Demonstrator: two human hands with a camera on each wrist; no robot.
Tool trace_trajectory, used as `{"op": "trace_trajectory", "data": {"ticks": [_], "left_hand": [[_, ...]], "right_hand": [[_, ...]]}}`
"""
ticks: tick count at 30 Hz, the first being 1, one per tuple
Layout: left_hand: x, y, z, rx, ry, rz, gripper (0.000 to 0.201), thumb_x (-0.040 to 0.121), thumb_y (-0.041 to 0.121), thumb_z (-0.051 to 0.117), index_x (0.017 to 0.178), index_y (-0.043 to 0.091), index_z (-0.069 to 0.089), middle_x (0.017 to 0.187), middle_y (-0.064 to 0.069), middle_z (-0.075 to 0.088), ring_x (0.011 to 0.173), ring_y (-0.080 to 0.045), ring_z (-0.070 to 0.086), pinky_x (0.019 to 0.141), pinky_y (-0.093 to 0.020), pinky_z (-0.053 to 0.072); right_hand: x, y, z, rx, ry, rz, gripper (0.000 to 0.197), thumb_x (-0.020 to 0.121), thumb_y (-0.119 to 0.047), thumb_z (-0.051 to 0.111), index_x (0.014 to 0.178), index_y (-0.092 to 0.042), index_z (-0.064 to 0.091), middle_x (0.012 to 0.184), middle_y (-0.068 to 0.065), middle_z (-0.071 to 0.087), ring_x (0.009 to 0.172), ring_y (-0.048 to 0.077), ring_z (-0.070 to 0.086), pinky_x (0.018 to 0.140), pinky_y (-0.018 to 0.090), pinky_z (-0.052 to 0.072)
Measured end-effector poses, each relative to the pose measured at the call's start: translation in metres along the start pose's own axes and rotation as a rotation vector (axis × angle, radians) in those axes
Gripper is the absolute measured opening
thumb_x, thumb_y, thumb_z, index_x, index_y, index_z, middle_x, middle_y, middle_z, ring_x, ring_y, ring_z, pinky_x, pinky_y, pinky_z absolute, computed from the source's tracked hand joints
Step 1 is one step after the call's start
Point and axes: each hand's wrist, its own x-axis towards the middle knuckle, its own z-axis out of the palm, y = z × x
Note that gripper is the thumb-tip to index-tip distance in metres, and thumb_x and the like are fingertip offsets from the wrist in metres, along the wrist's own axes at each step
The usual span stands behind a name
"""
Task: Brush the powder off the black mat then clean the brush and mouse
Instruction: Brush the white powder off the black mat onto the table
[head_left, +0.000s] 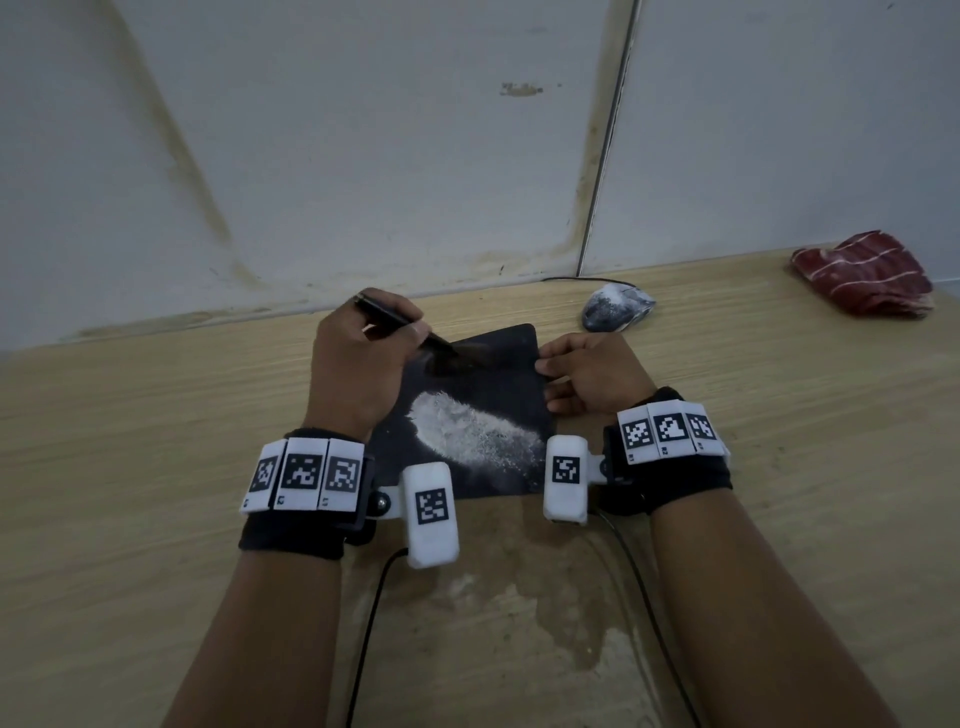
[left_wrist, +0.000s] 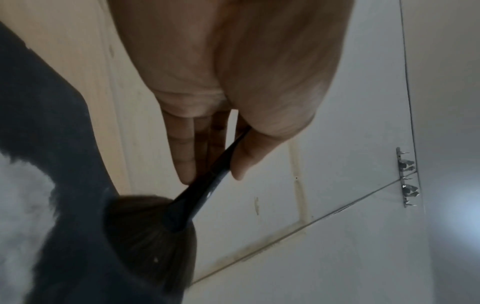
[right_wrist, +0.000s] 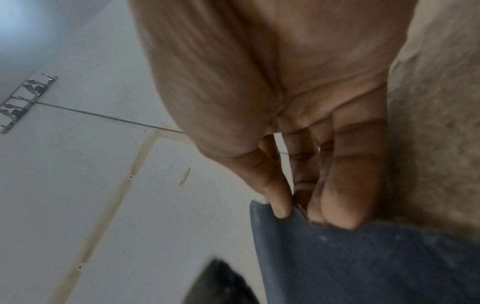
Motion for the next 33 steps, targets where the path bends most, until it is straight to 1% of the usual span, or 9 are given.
{"op": "trace_trajectory", "data": {"ticks": [5,8,11,15,18,22,27,30,33], "left_hand": [[-0.001,-0.005,0.003,0.297,-0.132,0.012,0.018,0.078,0.009,0.073,0.072,0.025,0.067,0.081,0.004,0.072,0.086,-0.019,0.070,0.085,-0.045,0.058],[-0.003,0.003,0.011,0.215,-0.253,-0.049,0.017,0.075,0.010,0.074,0.069,0.025,0.068,0.083,-0.006,0.073,0.089,-0.030,0.071,0.085,-0.053,0.058],[-0.001,0.006,0.012,0.190,-0.153,0.011,0.012,0.074,0.015,0.073,0.071,0.027,0.069,0.083,0.000,0.073,0.091,-0.026,0.070,0.087,-0.051,0.057],[0.000,0.004,0.012,0.291,0.092,0.075,0.010,0.081,0.014,0.071,0.079,0.023,0.067,0.081,0.011,0.069,0.082,-0.003,0.064,0.078,-0.023,0.053],[-0.002,0.003,0.014,0.457,0.022,0.036,0.007,0.084,0.020,0.072,0.079,0.023,0.068,0.079,0.014,0.068,0.077,0.005,0.061,0.063,-0.003,0.040],[-0.005,0.011,0.015,0.483,-0.175,0.044,0.009,0.083,0.019,0.074,0.076,0.022,0.069,0.079,0.010,0.070,0.073,0.002,0.063,0.067,-0.014,0.048],[0.000,0.021,0.009,0.351,-0.110,0.082,0.010,0.080,0.022,0.076,0.074,0.025,0.068,0.077,0.007,0.072,0.083,-0.015,0.070,0.080,-0.042,0.060],[0.002,0.021,0.004,0.371,0.029,0.099,0.007,0.081,0.024,0.073,0.077,0.026,0.068,0.078,0.009,0.070,0.083,-0.010,0.068,0.080,-0.034,0.057],[-0.001,0.016,0.006,0.509,-0.005,0.060,0.009,0.084,0.021,0.071,0.077,0.024,0.067,0.079,0.013,0.067,0.079,0.001,0.061,0.069,-0.018,0.046]], "right_hand": [[-0.003,0.002,-0.006,0.004,0.013,0.003,0.013,0.092,0.000,0.066,0.083,-0.010,0.063,0.066,0.007,0.059,0.045,0.016,0.056,0.043,0.025,0.052],[-0.003,0.005,-0.013,0.002,0.023,0.016,0.014,0.092,-0.001,0.066,0.082,-0.010,0.063,0.064,0.006,0.059,0.046,0.017,0.056,0.046,0.027,0.053],[-0.003,0.007,-0.018,0.004,0.035,0.024,0.014,0.092,-0.001,0.066,0.082,-0.010,0.063,0.063,0.006,0.059,0.046,0.017,0.056,0.048,0.028,0.053],[-0.004,0.007,-0.020,0.016,0.041,0.028,0.012,0.091,-0.001,0.066,0.083,-0.010,0.063,0.064,0.006,0.060,0.045,0.016,0.056,0.045,0.026,0.053],[-0.004,0.006,-0.022,0.019,0.041,0.029,0.012,0.091,-0.001,0.066,0.084,-0.010,0.063,0.063,0.005,0.060,0.045,0.016,0.056,0.044,0.027,0.053],[-0.004,0.006,-0.022,0.012,0.040,0.026,0.013,0.092,-0.001,0.066,0.083,-0.010,0.063,0.065,0.005,0.060,0.047,0.017,0.056,0.046,0.027,0.053],[-0.002,0.007,-0.023,0.023,0.022,0.035,0.013,0.092,-0.001,0.066,0.083,-0.010,0.063,0.066,0.006,0.061,0.049,0.019,0.056,0.048,0.028,0.053],[-0.002,0.007,-0.022,0.010,0.033,0.030,0.013,0.091,-0.002,0.066,0.083,-0.011,0.064,0.065,0.005,0.061,0.048,0.017,0.057,0.048,0.028,0.053],[-0.002,0.007,-0.021,0.004,0.041,0.029,0.013,0.091,-0.002,0.067,0.082,-0.011,0.065,0.063,0.005,0.062,0.046,0.017,0.057,0.047,0.027,0.053]]}}
